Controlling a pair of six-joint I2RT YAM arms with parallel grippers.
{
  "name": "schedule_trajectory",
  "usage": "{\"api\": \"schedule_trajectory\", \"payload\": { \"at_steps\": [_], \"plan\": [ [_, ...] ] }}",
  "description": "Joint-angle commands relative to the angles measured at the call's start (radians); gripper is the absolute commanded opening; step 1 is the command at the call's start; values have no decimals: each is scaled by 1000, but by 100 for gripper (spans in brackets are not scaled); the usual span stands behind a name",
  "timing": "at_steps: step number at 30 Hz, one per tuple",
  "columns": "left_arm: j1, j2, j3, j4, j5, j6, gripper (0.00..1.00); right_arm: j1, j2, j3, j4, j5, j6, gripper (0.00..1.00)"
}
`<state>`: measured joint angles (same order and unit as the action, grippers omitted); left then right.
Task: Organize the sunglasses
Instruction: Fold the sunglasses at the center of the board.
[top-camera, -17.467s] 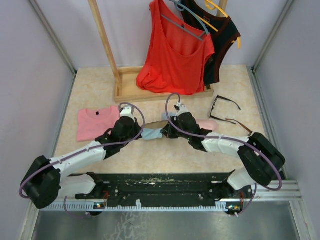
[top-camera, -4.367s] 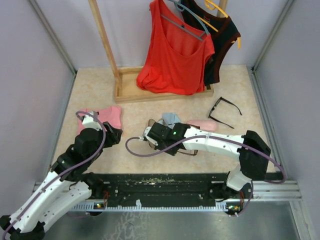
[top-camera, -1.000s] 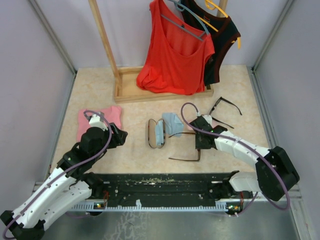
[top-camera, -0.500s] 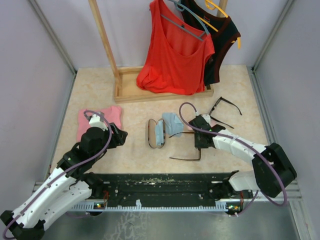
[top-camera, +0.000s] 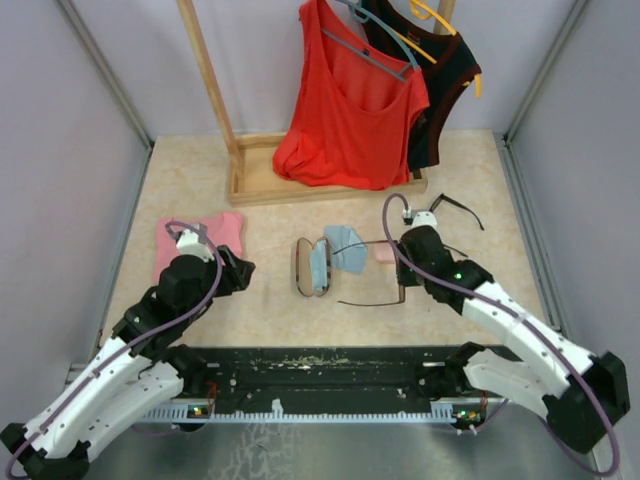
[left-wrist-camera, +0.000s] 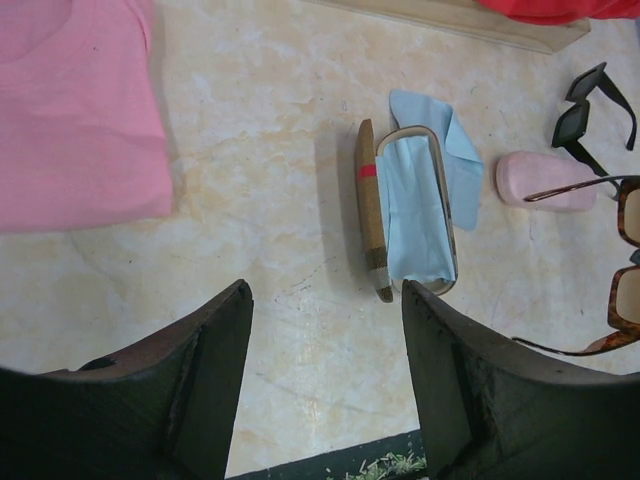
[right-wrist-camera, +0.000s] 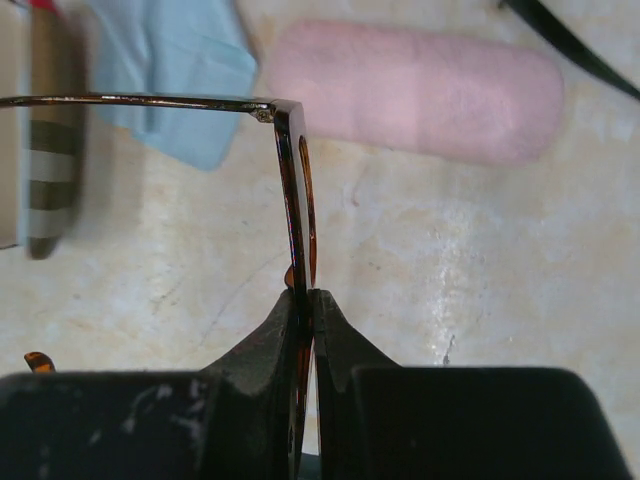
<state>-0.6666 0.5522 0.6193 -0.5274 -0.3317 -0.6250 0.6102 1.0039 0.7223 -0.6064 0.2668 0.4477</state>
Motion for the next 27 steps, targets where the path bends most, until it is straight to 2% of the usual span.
{"api": "schedule_trajectory", "payload": {
  "at_steps": [1, 7, 16, 20, 23, 27],
  "plan": [
    [4, -30, 21, 71, 25, 56, 68, -11, -178, 10, 162, -117, -119, 0],
    [3, -19, 47, 138, 111, 157, 68, -12, -342, -74, 391, -231, -137, 0],
    [1, 28, 123, 211, 362, 192, 61, -11, -404, -128, 618, -259, -107, 0],
    [-1, 21, 120, 235, 403, 182, 60, -11, -405, -122, 670, -181, -45, 0],
    [-1, 24, 111, 258, 430, 166, 59, -11, -359, -61, 608, -51, 10, 0],
    [-9, 85, 105, 311, 468, 138, 57, -11, -291, 7, 582, 26, 46, 0]
  ]
}}
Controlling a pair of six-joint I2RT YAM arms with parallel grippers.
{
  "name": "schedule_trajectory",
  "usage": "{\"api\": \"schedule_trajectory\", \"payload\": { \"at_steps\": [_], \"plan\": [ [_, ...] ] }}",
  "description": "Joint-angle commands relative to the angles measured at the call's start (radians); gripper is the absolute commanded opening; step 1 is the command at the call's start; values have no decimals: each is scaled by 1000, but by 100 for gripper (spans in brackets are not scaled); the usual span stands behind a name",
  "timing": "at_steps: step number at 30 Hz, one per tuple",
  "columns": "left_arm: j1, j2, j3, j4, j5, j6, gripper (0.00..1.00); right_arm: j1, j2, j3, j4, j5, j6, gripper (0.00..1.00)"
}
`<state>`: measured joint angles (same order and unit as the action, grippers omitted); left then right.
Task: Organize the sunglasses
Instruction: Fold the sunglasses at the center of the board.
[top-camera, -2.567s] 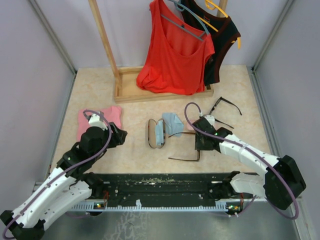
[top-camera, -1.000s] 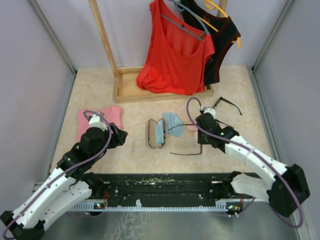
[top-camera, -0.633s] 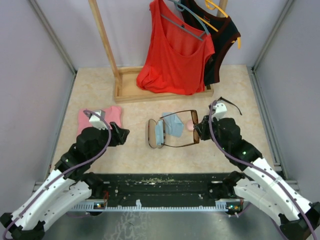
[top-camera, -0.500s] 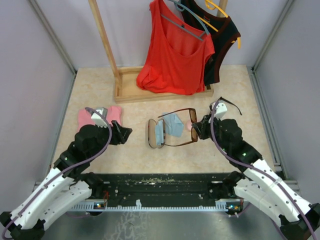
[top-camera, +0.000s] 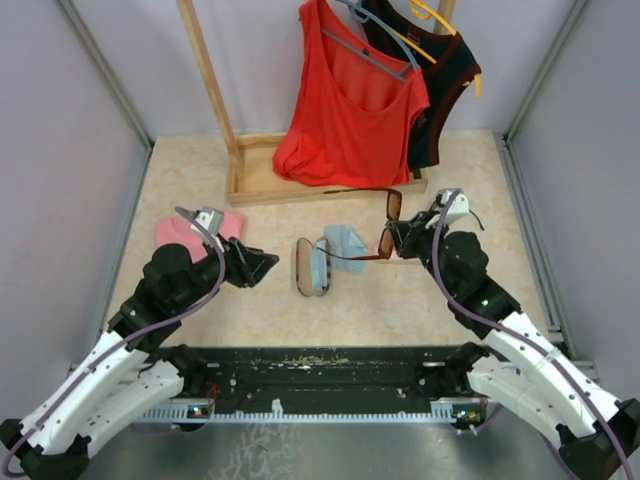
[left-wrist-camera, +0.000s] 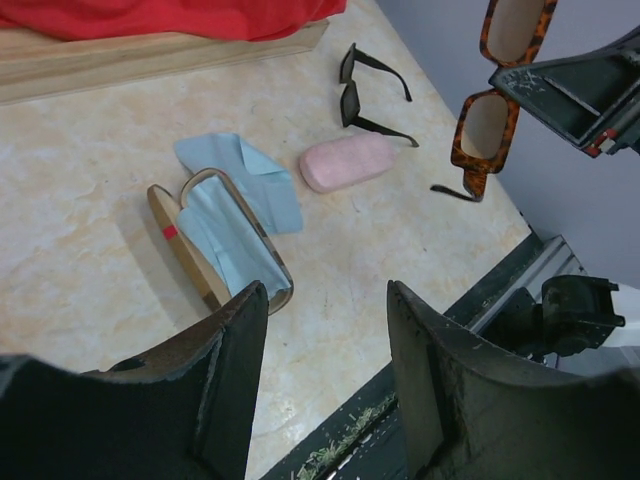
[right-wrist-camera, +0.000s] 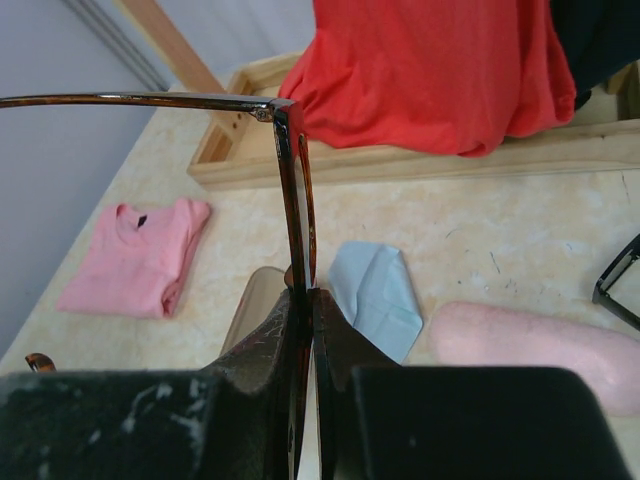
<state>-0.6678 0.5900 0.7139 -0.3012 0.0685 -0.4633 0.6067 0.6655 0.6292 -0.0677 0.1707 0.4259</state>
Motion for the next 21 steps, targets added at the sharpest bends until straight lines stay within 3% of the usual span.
{"api": "schedule_trajectory", "payload": {
  "at_steps": [1, 6, 12, 16, 21],
  "plan": [
    [-14, 66, 10, 98, 71, -30, 57, -7, 63, 111, 45, 130, 76, 0],
    [-99, 178, 31, 165, 21, -26, 57, -7, 136, 170, 9, 189, 122, 0],
    [-304, 340, 106, 209, -214, 8, 58, 48, 209, 220, -31, 269, 144, 0],
    [-328, 441, 142, 245, -290, 10, 59, 143, 224, 238, -50, 402, 131, 0],
    [-331, 513, 180, 273, -347, 31, 60, 179, 222, 233, -61, 407, 139, 0]
  ]
}}
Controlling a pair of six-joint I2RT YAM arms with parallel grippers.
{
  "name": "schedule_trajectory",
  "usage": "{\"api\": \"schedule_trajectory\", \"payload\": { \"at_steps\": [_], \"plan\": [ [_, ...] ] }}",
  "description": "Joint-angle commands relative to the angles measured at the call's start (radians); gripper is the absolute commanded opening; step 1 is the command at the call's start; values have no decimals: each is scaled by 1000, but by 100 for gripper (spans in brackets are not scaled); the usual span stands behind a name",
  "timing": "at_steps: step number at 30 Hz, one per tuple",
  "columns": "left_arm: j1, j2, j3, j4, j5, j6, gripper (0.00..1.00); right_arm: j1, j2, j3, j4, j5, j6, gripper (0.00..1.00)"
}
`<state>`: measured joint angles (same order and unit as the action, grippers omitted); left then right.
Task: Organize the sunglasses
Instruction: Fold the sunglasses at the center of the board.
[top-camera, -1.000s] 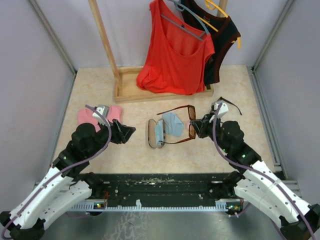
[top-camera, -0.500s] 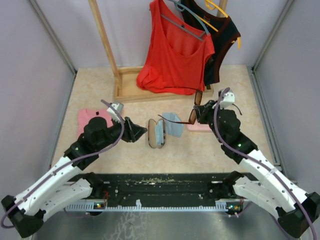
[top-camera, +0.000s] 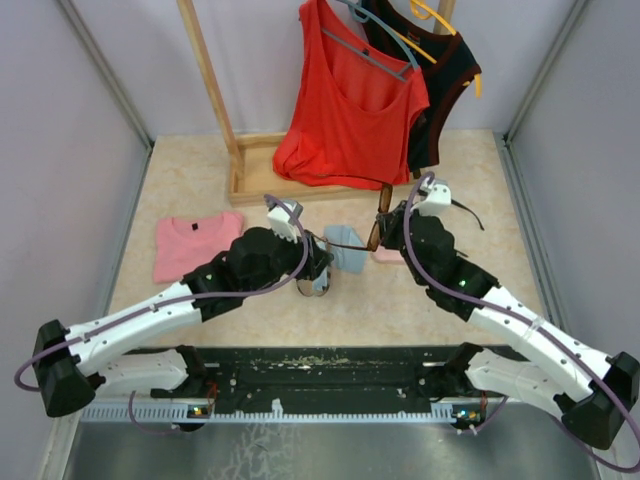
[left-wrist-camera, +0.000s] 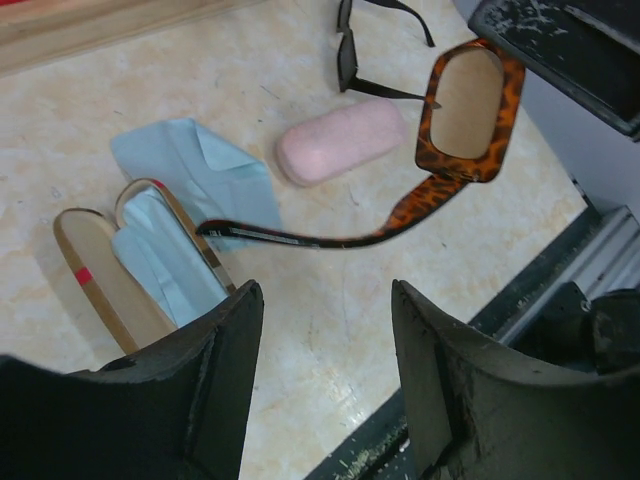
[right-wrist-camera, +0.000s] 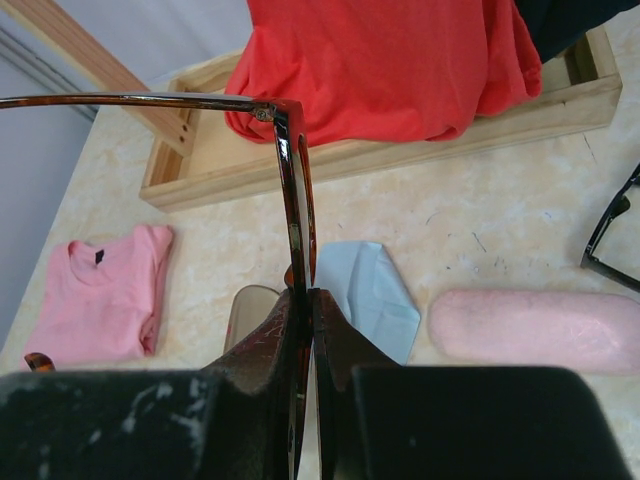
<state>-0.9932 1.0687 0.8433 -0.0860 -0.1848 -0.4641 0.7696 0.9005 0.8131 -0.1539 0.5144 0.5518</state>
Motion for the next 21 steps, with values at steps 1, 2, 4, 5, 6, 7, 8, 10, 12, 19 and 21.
{"api": "schedule_trajectory", "payload": {
  "at_steps": [1, 2, 4, 5, 6, 7, 8, 10, 12, 19, 21],
  "plan": [
    [-5, 47, 58, 58, -102, 41, 60, 17, -18, 42, 31, 57, 17, 0],
    [-5, 57, 67, 55, -106, 47, 60, 17, -24, 38, 34, 52, 20, 0],
    [-5, 68, 73, 52, -109, 56, 60, 18, -33, 35, 32, 47, 21, 0],
    [-6, 70, 73, 56, -112, 59, 60, 19, -38, 35, 30, 45, 21, 0],
    [-6, 74, 73, 58, -115, 62, 60, 19, -43, 34, 28, 41, 21, 0],
    [-5, 78, 75, 61, -121, 66, 60, 19, -49, 34, 26, 36, 22, 0],
    [-5, 84, 76, 64, -128, 71, 60, 19, -54, 32, 26, 28, 22, 0],
    [-5, 94, 83, 76, -138, 83, 60, 20, -60, 28, 22, 8, 28, 0],
    [-5, 110, 100, 79, -144, 91, 61, 27, -59, 21, 17, -10, 31, 0],
    [-6, 174, 163, 80, -154, 120, 61, 55, -43, -4, 15, -42, 42, 0],
    [-7, 190, 179, 80, -151, 123, 61, 64, -37, -5, 12, -42, 44, 0]
  ]
}}
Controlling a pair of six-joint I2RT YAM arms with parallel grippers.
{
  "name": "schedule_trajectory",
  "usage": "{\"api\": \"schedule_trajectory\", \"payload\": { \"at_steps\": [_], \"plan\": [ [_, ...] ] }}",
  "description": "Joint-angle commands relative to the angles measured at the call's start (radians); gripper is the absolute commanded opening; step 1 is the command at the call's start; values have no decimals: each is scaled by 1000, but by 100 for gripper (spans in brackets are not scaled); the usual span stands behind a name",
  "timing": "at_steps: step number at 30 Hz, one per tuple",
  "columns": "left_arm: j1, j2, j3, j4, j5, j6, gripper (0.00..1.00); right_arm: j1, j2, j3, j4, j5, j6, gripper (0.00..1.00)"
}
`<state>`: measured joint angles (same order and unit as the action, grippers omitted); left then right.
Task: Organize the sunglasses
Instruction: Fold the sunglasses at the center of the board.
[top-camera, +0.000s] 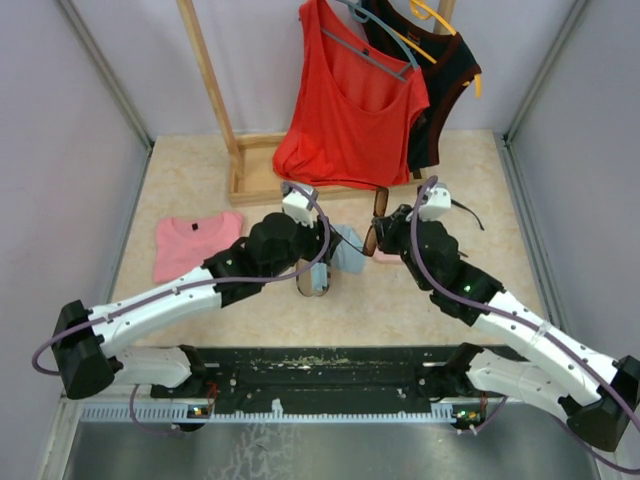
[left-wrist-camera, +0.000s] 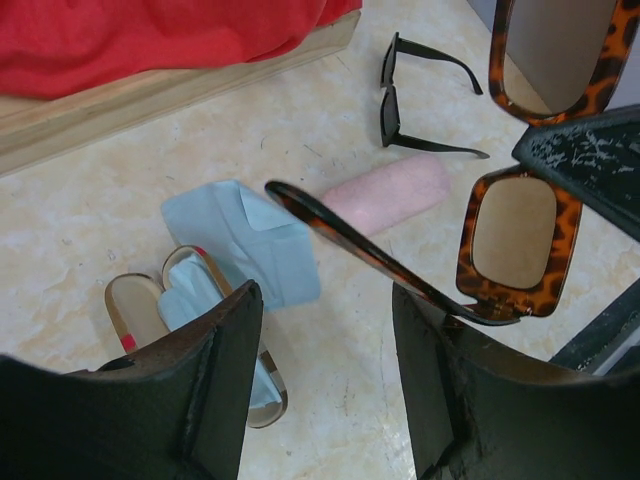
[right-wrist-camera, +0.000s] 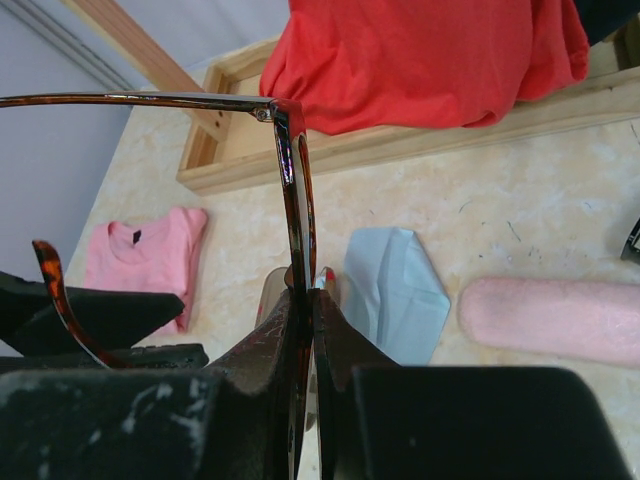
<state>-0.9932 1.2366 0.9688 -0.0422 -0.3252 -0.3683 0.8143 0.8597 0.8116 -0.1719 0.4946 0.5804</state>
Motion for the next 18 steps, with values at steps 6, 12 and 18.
{"api": "schedule_trajectory", "payload": {
  "at_steps": [6, 12, 18],
  "plan": [
    [-7, 61, 90, 30, -4, 35, 61, 37, 15, -3, 35, -25, 14, 0],
    [-7, 80, 93, 36, -23, 42, 61, 47, 36, 3, 42, -32, -6, 0],
    [-7, 113, 119, 27, -28, 53, 61, 76, 53, 16, 38, -15, -20, 0]
  ]
}}
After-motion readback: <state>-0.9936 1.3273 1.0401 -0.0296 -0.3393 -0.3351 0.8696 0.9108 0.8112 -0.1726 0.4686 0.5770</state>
